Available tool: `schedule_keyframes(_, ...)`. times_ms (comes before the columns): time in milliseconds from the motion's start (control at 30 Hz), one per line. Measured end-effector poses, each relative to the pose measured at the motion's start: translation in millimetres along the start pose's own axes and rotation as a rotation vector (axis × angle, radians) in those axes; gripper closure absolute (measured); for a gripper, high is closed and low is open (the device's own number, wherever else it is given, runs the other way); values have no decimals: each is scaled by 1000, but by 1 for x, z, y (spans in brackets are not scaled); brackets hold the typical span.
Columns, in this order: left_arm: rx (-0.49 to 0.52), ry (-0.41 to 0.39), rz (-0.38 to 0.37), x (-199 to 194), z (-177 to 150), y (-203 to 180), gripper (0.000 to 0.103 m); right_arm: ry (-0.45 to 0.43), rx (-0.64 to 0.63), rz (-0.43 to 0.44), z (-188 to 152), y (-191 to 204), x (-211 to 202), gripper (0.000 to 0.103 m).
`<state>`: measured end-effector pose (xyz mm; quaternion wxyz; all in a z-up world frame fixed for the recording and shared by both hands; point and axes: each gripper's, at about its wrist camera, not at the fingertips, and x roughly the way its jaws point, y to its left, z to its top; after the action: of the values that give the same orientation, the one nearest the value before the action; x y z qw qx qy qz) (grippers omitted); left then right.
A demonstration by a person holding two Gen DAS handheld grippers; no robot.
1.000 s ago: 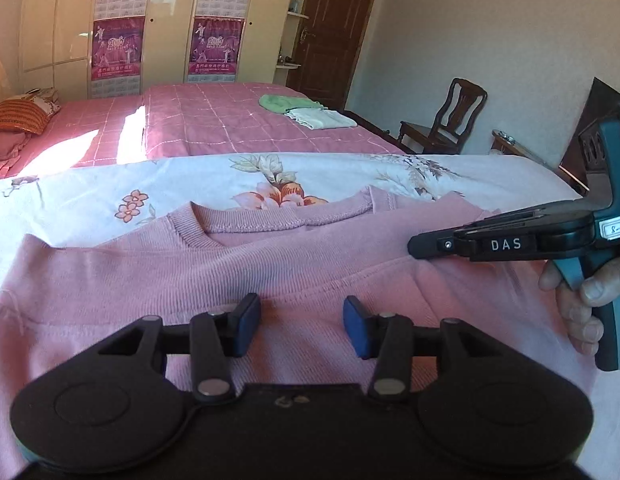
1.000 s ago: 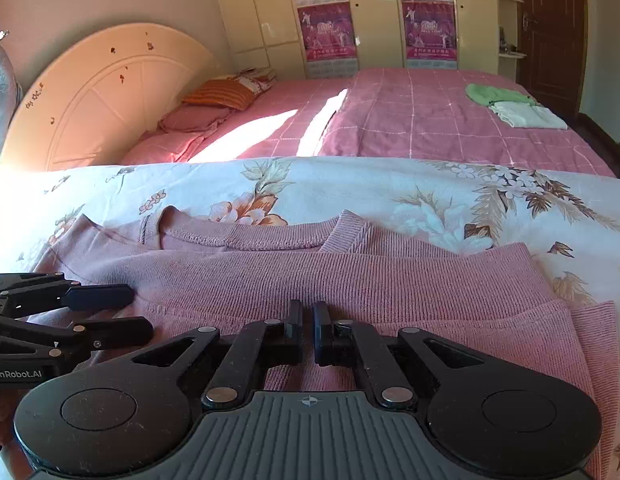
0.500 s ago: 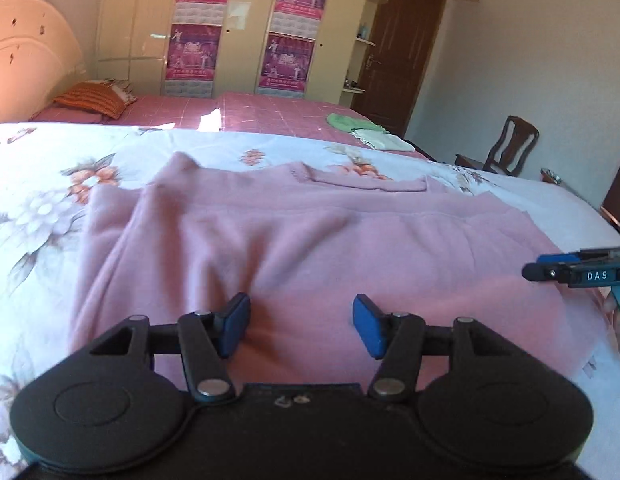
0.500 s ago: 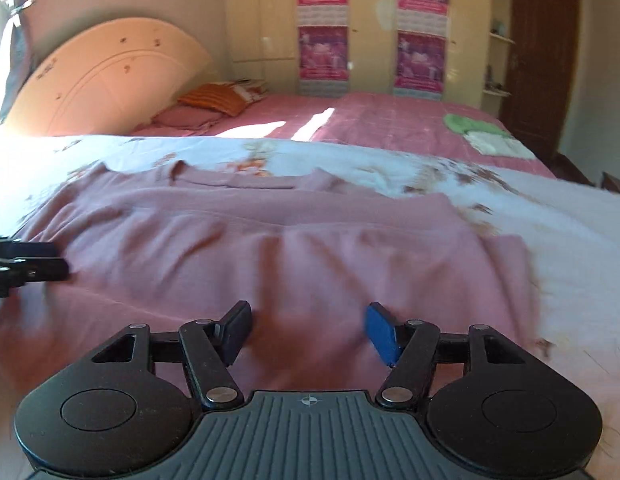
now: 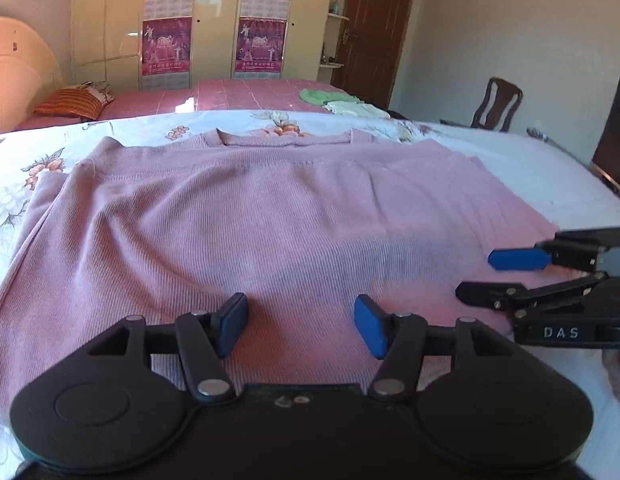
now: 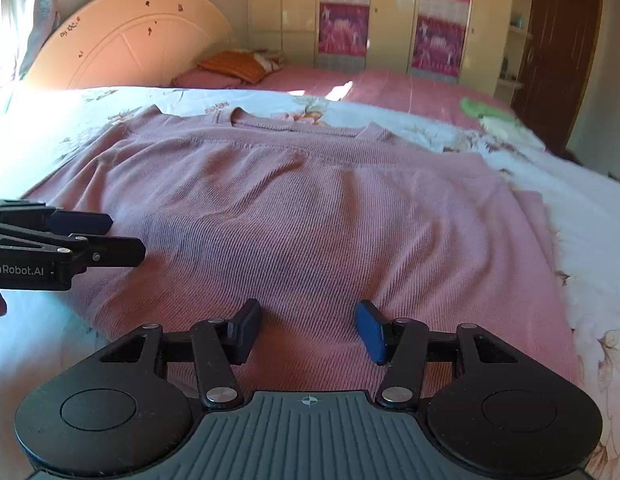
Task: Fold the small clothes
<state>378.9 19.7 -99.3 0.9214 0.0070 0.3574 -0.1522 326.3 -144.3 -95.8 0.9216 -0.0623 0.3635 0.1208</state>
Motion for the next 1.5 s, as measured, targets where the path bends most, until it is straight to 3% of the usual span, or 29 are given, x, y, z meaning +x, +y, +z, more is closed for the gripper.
schedule_keyframes(333,-68,-12,64,-54,-28,54,43,46,74,32,-19,-33,-33,50)
schedule_keyframes(400,-82,-30,125,-65,-27,61,45,-11,112,-14,-17,-43,-48,51)
schedule_keyframes(467,-127,-33,136,-69,-28,74,45,-32,186,-44,-18,-61,-54,67)
schedule_keyframes(533,-177,26,146,-61,-34,90,45,51,203,-100,-24,-72,-41,67)
schedule_keyframes(567,-170,1,135,-63,-37,93,44,81,201,-119,-32,-78,-36,67)
schedule_keyframes(733,-226,-30,158,-76,-33,96,45,67,226,-119,-32,-82,-51,67)
schedule_keyframes(833,-249,-16,169,-73,-40,106,46,7,248,-150,-32,-85,-65,67)
schedule_keyframes(900,-238,-11,177,-75,-38,104,46,85,262,-159,-40,-92,-49,67)
schedule_keyframes(1000,-213,-24,197,-80,-31,95,46,73,258,-157,-37,-92,-56,67)
schedule_keyframes(1067,-215,25,212,-73,-35,96,46,4,283,-155,-35,-92,-69,68)
schedule_keyframes(1100,-207,21,214,-72,-37,95,46,4,289,-159,-36,-92,-69,68)
schedule_keyframes(1167,-172,28,234,-70,-36,90,46,89,291,-162,-41,-92,-55,68)
schedule_keyframes(1400,-154,31,241,-70,-38,89,45,2,281,-180,-34,-85,-67,68)
schedule_keyframes(1467,-151,32,244,-69,-38,89,45,86,270,-195,-39,-87,-52,68)
schedule_keyframes(1500,-150,32,245,-69,-38,88,45,69,249,-195,-41,-85,-52,68)
